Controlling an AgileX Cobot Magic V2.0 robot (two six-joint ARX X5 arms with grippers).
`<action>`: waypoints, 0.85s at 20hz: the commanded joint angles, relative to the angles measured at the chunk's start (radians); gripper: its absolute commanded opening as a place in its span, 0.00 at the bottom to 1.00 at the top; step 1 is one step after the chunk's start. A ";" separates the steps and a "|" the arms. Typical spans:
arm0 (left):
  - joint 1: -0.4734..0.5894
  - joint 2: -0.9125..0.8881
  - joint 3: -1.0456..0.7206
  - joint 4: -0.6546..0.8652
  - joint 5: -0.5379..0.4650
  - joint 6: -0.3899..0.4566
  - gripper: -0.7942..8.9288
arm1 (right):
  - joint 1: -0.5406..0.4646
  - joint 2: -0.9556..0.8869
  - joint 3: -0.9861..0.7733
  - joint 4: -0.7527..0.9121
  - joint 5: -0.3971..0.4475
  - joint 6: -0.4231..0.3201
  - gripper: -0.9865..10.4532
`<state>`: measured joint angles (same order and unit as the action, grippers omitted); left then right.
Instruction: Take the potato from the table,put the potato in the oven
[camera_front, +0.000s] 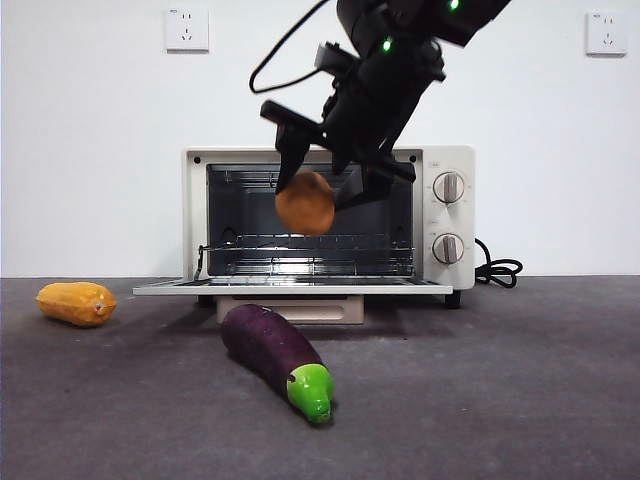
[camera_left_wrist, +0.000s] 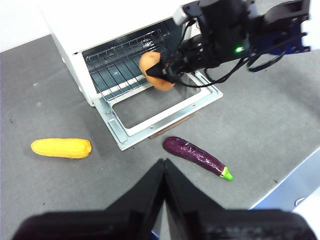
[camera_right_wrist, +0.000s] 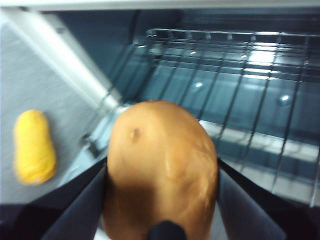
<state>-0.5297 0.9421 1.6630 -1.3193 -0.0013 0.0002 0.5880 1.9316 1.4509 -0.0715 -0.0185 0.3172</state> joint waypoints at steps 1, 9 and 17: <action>-0.001 -0.002 -0.003 0.004 0.000 0.011 0.08 | 0.000 0.029 0.005 0.019 0.051 -0.003 0.23; -0.001 0.007 -0.003 0.004 0.000 0.011 0.08 | -0.002 0.134 0.122 0.011 0.098 -0.003 0.28; -0.001 0.008 -0.003 0.004 0.000 0.021 0.08 | -0.021 0.249 0.293 -0.079 0.131 0.005 0.28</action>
<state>-0.5297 0.9520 1.6630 -1.3193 -0.0013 0.0040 0.5682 2.1582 1.7443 -0.1417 0.1097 0.3180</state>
